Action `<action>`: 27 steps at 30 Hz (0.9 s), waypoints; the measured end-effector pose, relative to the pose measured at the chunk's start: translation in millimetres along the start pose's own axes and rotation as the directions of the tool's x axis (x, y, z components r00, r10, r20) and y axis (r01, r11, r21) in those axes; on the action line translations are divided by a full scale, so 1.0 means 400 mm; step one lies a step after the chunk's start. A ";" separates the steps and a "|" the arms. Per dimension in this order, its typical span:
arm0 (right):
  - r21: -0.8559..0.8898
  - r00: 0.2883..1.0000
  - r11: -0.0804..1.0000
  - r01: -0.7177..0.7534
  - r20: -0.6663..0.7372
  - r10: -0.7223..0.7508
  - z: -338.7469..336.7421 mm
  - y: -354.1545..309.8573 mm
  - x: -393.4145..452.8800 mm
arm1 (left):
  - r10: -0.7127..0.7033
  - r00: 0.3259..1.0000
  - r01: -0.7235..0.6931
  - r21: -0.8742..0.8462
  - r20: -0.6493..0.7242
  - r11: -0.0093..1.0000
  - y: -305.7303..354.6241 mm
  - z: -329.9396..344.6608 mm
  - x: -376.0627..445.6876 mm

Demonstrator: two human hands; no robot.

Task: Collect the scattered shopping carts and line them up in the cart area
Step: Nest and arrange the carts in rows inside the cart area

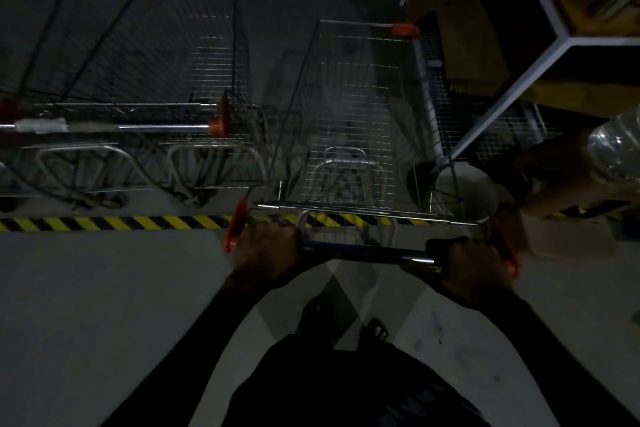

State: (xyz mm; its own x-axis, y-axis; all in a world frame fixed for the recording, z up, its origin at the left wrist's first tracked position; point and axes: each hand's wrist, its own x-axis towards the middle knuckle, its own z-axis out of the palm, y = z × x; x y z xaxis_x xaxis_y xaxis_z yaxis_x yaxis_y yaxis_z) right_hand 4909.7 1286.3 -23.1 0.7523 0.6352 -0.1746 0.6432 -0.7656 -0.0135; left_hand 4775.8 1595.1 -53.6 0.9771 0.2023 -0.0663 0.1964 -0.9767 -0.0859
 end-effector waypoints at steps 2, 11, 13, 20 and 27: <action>-0.069 0.986 0.998 -0.001 0.168 0.013 -0.026 0.003 -0.027 | 0.006 0.999 -0.007 0.013 0.049 1.000 0.015 -0.009 -0.031; -0.173 0.978 0.984 0.034 0.210 0.003 -0.034 0.049 0.029 | 0.001 1.000 -0.001 -0.024 0.009 1.000 0.037 -0.022 0.032; -0.145 0.995 0.989 0.006 0.103 0.009 -0.026 0.063 0.071 | -0.003 1.000 0.004 -0.037 0.024 0.999 0.033 -0.027 0.085; -0.055 1.000 0.998 0.018 -0.013 -0.019 -0.010 0.128 0.256 | -0.056 0.996 0.064 -0.123 0.073 0.990 0.017 -0.069 0.267; 0.123 0.991 0.987 -0.104 0.101 0.092 -0.041 0.165 0.376 | -0.056 0.997 0.064 -0.150 0.060 0.987 0.006 -0.064 0.354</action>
State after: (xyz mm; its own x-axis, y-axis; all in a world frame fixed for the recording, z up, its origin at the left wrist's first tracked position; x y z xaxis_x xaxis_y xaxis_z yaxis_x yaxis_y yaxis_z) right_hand 5067.6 1333.0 -34.1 0.7902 0.5484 -0.2735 0.5389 -0.8343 -0.1161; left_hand 4916.9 1619.7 -37.7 0.9578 0.2605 -0.1214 0.2691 -0.9613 0.0599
